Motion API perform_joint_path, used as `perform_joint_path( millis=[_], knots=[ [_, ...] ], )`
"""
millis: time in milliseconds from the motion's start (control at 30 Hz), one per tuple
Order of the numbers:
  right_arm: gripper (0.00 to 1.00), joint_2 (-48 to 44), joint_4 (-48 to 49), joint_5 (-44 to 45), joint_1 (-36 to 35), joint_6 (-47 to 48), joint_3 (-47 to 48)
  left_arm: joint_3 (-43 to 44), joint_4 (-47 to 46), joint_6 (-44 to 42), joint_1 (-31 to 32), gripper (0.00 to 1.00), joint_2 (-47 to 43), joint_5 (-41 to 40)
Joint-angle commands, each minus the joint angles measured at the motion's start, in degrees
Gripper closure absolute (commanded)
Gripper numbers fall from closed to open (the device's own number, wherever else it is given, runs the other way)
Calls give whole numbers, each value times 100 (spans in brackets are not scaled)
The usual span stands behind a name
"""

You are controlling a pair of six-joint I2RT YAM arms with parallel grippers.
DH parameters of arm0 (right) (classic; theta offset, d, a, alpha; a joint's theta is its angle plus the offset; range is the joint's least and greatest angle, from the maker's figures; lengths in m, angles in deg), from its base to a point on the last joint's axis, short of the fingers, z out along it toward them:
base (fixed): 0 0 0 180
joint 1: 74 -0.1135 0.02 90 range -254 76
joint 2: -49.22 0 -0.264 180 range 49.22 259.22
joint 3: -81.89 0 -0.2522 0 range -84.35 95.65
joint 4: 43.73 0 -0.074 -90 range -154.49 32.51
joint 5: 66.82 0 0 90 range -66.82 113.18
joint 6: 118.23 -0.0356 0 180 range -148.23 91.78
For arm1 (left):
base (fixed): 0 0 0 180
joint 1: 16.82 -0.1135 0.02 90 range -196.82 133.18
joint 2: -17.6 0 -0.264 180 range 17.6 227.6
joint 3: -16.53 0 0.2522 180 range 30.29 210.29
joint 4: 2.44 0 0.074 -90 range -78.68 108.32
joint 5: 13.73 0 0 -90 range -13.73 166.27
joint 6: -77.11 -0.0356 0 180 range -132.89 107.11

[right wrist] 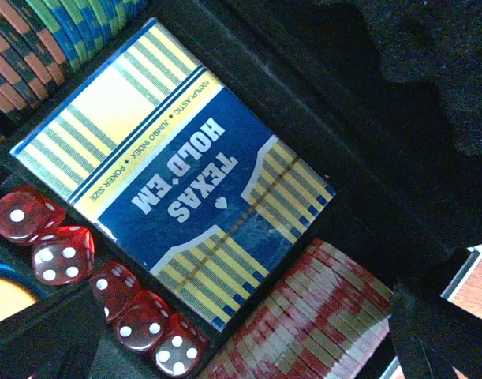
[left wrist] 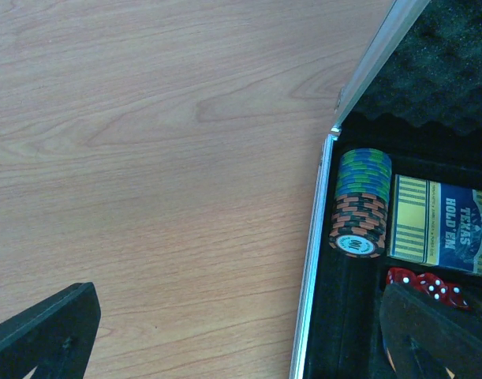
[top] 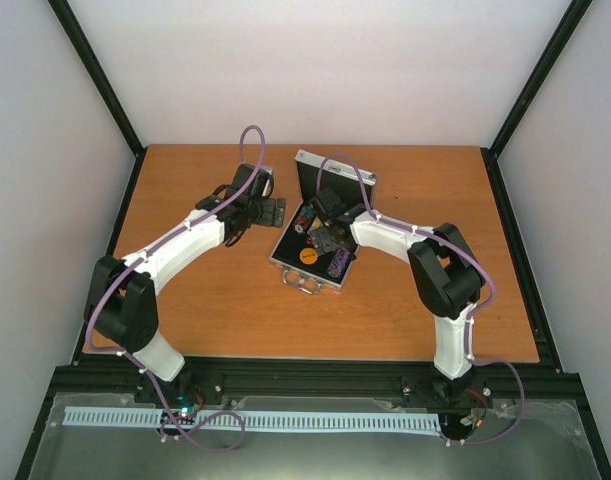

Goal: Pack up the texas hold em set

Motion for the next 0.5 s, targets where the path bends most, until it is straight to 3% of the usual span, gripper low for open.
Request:
perform_joint_path(
  millis=[0, 467],
  knots=[
    [0, 174, 201, 170, -14, -39, 113, 73, -106, 26, 19, 0, 99, 85],
    [0, 183, 165, 3, -135, 101, 431, 65, -114, 34, 16, 0, 105, 104]
  ],
)
